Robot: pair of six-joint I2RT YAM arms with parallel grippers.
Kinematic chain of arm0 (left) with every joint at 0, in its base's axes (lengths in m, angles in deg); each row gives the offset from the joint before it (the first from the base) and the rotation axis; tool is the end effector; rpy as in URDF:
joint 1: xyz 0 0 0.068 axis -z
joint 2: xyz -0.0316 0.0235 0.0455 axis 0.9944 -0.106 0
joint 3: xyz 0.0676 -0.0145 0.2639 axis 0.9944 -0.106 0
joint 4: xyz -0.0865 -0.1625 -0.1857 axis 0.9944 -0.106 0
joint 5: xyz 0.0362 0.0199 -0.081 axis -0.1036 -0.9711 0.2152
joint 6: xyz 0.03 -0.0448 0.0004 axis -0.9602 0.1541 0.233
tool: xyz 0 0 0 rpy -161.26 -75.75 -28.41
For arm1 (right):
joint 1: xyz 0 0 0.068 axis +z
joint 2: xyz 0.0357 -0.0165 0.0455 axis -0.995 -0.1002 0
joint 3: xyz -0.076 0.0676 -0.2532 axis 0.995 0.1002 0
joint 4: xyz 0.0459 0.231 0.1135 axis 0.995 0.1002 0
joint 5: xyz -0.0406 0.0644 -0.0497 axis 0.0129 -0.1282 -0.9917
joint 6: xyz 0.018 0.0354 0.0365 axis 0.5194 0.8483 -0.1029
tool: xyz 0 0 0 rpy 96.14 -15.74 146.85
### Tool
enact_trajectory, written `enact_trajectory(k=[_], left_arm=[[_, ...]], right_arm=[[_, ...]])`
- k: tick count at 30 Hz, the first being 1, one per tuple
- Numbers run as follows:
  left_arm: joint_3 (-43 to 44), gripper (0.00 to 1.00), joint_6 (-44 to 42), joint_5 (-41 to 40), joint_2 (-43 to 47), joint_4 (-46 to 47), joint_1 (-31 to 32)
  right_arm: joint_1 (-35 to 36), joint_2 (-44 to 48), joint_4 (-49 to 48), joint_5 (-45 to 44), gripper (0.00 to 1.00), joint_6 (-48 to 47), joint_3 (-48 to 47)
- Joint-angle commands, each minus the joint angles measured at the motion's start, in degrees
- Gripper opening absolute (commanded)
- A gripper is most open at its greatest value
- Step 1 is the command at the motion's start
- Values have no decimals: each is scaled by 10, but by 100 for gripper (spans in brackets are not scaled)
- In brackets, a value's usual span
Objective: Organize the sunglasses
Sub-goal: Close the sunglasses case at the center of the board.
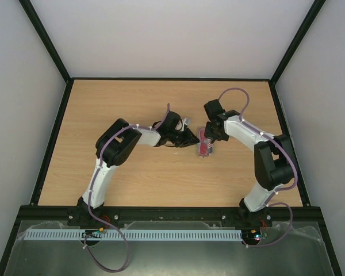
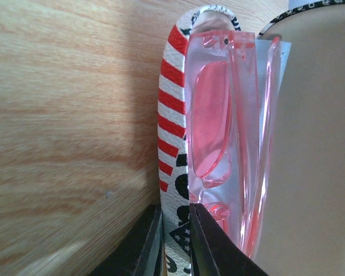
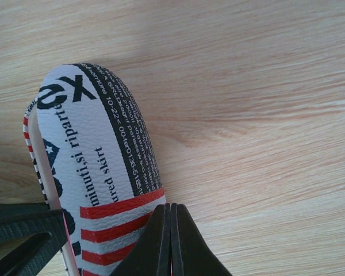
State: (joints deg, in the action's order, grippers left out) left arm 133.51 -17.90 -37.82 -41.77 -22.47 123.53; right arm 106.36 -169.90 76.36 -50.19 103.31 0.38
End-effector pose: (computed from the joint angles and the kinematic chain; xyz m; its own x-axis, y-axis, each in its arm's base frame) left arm 0.3454 -0.3145 0.0944 -0.9780 -0.0206 -0.2075 0.1772 0.4422 -0.8792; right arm 0.3237 0.1226 0.2087 -0.8060 0.2542 -0.5345 0.2255 0.9669 0.1197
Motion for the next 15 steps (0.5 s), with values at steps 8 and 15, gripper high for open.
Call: enact_trajectory(k=[8,15], left_arm=[[4,12,-12,-12,-41,-47,3],[1,12,-12,-11,-38,-42,3]], right_arm=[[41,-43,28,4,1,11,-44],[46,-53,23,7,1,13,-40]])
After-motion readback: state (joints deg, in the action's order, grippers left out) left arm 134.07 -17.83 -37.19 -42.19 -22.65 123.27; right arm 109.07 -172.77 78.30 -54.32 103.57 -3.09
